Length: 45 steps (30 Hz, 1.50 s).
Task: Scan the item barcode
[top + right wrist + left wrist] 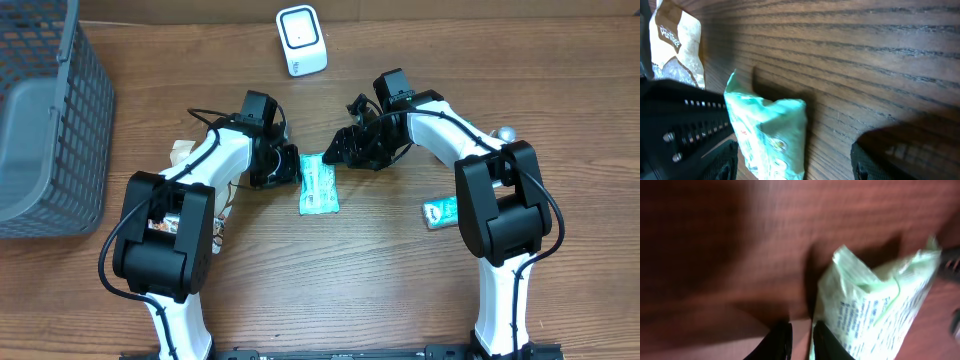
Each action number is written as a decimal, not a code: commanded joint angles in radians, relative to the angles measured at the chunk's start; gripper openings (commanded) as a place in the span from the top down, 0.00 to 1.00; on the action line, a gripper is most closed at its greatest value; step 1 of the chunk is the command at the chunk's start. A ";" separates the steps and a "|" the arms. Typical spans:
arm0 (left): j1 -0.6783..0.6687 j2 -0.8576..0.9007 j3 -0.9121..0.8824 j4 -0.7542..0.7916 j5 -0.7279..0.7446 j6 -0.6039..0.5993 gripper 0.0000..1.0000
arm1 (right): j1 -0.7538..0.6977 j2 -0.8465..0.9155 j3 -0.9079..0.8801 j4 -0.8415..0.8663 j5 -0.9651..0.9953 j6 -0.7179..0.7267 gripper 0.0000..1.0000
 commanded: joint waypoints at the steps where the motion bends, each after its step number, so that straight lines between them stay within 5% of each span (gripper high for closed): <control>1: -0.012 0.013 -0.016 0.032 0.012 -0.008 0.78 | 0.005 0.015 -0.013 -0.016 0.032 -0.009 0.30; 7: -0.003 0.013 -0.011 0.042 0.117 0.017 0.79 | 0.005 0.015 -0.013 -0.059 0.032 -0.009 0.30; 15: 0.101 0.013 0.079 -0.192 0.462 0.185 0.78 | -0.052 0.015 -0.013 -0.004 0.049 -0.009 0.30; 16: 0.108 0.013 0.083 -0.215 0.481 0.207 0.78 | -0.057 0.015 -0.013 -0.002 0.043 -0.009 0.24; 23: 0.089 0.013 0.069 -0.340 0.352 0.260 0.79 | -0.037 0.015 -0.013 -0.016 0.043 -0.009 0.21; 45: -0.002 0.188 0.056 -0.241 0.166 0.175 0.78 | -0.008 0.015 -0.013 0.007 0.043 -0.005 0.21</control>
